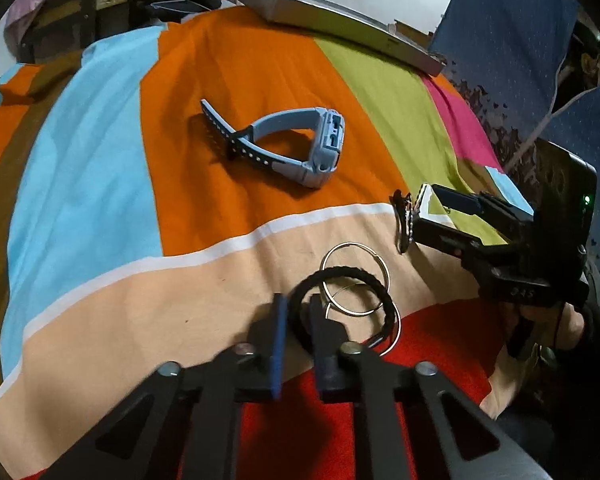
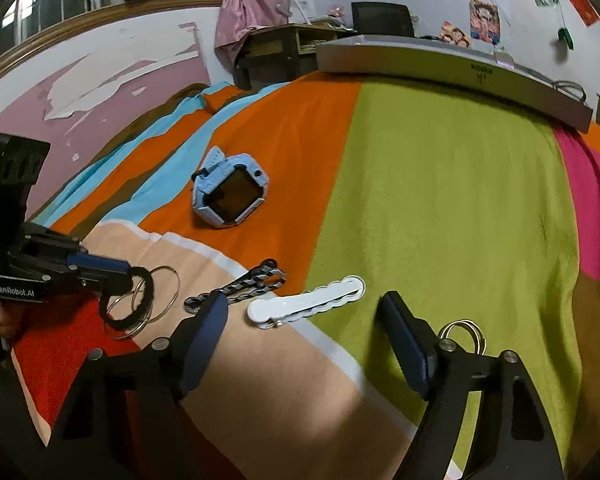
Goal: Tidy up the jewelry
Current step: 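Grasp the black hair tie with the left tool while the right tool grasps the white hair clip, then carry the hair tie and clip over the grid-paper tray and open both tools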
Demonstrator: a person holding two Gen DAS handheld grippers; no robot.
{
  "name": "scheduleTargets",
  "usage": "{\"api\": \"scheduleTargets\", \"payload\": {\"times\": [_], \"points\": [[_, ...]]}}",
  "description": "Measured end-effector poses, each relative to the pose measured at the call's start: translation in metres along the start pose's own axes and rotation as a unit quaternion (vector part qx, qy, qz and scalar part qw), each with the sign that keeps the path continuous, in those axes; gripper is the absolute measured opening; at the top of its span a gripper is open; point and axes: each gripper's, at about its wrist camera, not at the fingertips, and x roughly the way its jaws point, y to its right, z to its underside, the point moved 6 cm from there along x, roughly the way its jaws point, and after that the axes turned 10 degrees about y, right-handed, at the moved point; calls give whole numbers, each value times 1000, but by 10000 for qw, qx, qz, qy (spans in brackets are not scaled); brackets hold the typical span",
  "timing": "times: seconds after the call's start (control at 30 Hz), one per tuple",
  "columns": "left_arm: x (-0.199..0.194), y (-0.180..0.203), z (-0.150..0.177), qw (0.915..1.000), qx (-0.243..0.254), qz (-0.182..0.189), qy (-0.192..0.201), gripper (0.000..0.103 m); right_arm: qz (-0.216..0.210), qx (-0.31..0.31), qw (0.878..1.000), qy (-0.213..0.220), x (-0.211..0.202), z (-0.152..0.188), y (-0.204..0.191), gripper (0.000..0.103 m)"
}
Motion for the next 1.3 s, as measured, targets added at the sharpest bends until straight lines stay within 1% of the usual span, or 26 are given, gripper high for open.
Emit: {"api": "scheduleTargets", "payload": {"times": [0.17,0.23,0.4,0.5,0.67,0.73,0.97,1.0,1.13,1.3], "points": [[6,6,-2,9999,76,-89,-90,6,-91,120,9999,-46,6,3,0,62],[9,9,-5,9998,135,-125,-121,6,-104,117,9999,-35,5,3,-1,55],[18,17,-13,9993,251,-183,-214,6,-150,42,9999,-5,3,3,-3,48],[17,24,-21,9993,304,-193,-136,6,-154,70,9998,60,0,1,-1,36],[10,35,-33,9990,403,-195,13,6,-184,124,9997,126,-5,-1,4,26],[9,39,-38,9987,455,-219,45,6,-196,106,9996,173,-7,-3,4,19],[3,56,-56,9981,507,-280,194,6,-295,135,9989,346,-15,-10,6,17],[3,59,-59,9981,493,-290,235,6,-293,123,9987,386,-18,-11,7,13],[-3,67,-72,9977,387,-316,453,6,-265,80,9976,638,-35,-22,13,12],[-2,76,-92,9964,128,-384,750,6,-228,144,9962,824,-49,-37,28,11]]}}
